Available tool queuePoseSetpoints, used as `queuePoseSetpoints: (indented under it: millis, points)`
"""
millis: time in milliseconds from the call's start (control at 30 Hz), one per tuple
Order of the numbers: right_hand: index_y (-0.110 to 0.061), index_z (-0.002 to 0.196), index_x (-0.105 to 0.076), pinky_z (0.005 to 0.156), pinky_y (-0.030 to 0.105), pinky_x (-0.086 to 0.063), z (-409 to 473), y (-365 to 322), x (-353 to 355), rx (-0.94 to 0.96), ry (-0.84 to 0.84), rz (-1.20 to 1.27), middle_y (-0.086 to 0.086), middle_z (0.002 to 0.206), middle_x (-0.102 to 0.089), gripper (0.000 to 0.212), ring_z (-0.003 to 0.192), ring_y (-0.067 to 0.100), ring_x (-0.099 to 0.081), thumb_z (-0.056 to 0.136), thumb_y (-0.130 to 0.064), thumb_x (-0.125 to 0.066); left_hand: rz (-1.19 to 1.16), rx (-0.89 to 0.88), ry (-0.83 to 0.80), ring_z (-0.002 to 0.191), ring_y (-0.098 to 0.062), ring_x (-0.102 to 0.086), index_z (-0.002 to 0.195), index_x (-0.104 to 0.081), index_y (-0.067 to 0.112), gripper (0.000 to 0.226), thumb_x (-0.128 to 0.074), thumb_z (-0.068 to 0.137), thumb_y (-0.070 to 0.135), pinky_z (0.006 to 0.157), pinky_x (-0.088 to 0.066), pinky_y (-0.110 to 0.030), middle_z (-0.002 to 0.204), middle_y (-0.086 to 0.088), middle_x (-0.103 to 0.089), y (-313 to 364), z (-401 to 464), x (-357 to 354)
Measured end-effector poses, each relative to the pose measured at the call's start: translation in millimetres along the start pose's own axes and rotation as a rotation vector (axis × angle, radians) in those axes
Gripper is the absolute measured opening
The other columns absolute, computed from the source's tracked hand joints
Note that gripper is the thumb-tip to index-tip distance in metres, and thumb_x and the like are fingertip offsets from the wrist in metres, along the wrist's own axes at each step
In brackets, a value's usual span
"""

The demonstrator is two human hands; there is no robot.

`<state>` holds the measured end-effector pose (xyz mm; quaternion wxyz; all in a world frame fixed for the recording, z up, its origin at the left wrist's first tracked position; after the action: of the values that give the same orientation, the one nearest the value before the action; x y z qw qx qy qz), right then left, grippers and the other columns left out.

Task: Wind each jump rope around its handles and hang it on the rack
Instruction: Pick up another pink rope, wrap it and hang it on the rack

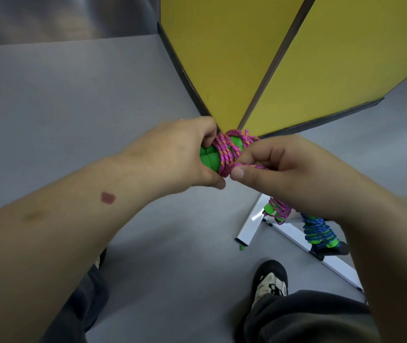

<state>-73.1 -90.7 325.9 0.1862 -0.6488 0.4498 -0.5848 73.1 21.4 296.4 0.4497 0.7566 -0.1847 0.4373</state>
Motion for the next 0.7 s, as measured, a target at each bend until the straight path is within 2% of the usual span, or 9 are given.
queuePoseSetpoints:
  millis: [100,167,333,400,433,533,600,667,700]
  points:
    - [-0.018,0.078,-0.077,0.052,0.026,-0.044,0,-1,4,0.046,0.056,0.017,0.0,0.06,-0.065,0.014,0.055,0.014,-0.056,0.08,-0.031,-0.082,0.108,-0.079,-0.117,0.069,-0.01,-0.057,0.094,-0.05,0.031,0.061,-0.088,0.061,0.066,0.054,-0.04,-0.031,0.081,0.009,-0.059,8,-5,-6]
    - [-0.019,0.074,-0.077,0.054,0.029,-0.052,0,-1,7,0.075,0.111,0.007,0.002,0.065,-0.071,0.016,0.061,0.019,-0.066,0.072,-0.032,-0.086,0.122,-0.14,-0.218,0.069,-0.009,-0.059,0.096,-0.053,0.033,0.061,-0.088,0.06,0.067,0.055,-0.046,-0.031,0.081,0.01,-0.06,14,-8,-11]
    - [-0.018,0.076,-0.076,0.068,0.038,-0.06,6,8,6,0.073,0.098,0.165,0.007,0.076,-0.073,0.023,0.073,0.02,-0.071,0.067,-0.037,-0.086,-0.051,-0.18,-0.365,0.069,-0.001,-0.064,0.097,-0.058,0.041,0.058,-0.092,0.055,0.064,0.056,-0.053,-0.025,0.083,0.018,-0.067,18,-12,-12]
    - [-0.016,0.076,-0.075,0.071,0.044,-0.06,9,11,6,0.041,0.059,0.292,0.011,0.079,-0.074,0.023,0.074,0.022,-0.072,0.067,-0.034,-0.087,-0.149,-0.179,-0.377,0.06,0.0,-0.063,0.092,-0.059,0.039,0.056,-0.093,0.054,0.063,0.051,-0.051,-0.026,0.081,0.02,-0.067,16,-11,-12]
    - [-0.016,0.075,-0.075,0.07,0.042,-0.06,9,14,5,0.028,0.042,0.35,0.011,0.077,-0.074,0.023,0.072,0.022,-0.071,0.067,-0.034,-0.087,-0.18,-0.177,-0.395,0.058,0.0,-0.062,0.092,-0.059,0.039,0.056,-0.093,0.054,0.063,0.051,-0.05,-0.025,0.08,0.021,-0.067,15,-11,-11]
    - [-0.018,0.074,-0.073,0.064,0.036,-0.053,11,20,6,0.0,0.072,0.417,0.005,0.071,-0.068,0.021,0.066,0.018,-0.066,0.071,-0.034,-0.086,-0.225,-0.177,-0.512,0.064,-0.003,-0.064,0.096,-0.059,0.044,0.054,-0.095,0.058,0.056,0.056,-0.053,-0.028,0.083,0.024,-0.067,7,-12,-7]
    - [-0.019,0.076,-0.072,0.066,0.037,-0.052,11,26,11,-0.016,0.133,0.388,0.006,0.073,-0.067,0.025,0.069,0.018,-0.064,0.074,-0.039,-0.086,-0.325,-0.159,-0.599,0.078,-0.014,-0.072,0.105,-0.061,0.041,0.054,-0.093,0.061,0.041,0.061,-0.056,-0.032,0.092,0.024,-0.067,1,-14,-4]
    - [-0.019,0.079,-0.071,0.068,0.035,-0.051,11,28,16,-0.026,0.186,0.409,0.006,0.075,-0.068,0.026,0.069,0.018,-0.064,0.076,-0.041,-0.085,-0.413,-0.14,-0.584,0.09,-0.025,-0.075,0.11,-0.064,0.039,0.051,-0.085,0.064,0.036,0.068,-0.059,-0.042,0.104,0.02,-0.068,-4,-13,-1]
    - [-0.019,0.079,-0.071,0.067,0.033,-0.051,10,28,18,-0.015,0.21,0.412,0.005,0.075,-0.068,0.024,0.069,0.016,-0.064,0.077,-0.039,-0.084,-0.424,-0.13,-0.559,0.088,-0.023,-0.075,0.111,-0.064,0.04,0.049,-0.086,0.066,0.037,0.066,-0.059,-0.039,0.107,0.018,-0.068,-5,-12,0]
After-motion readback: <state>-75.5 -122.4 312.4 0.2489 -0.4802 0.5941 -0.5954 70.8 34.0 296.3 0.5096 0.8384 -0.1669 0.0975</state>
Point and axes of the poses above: each hand's wrist, its own z-axis towards the middle knuckle, its own x-axis out of the back of the hand, y = z × x, the point moved 3 cm from there along z, towards the middle knuckle
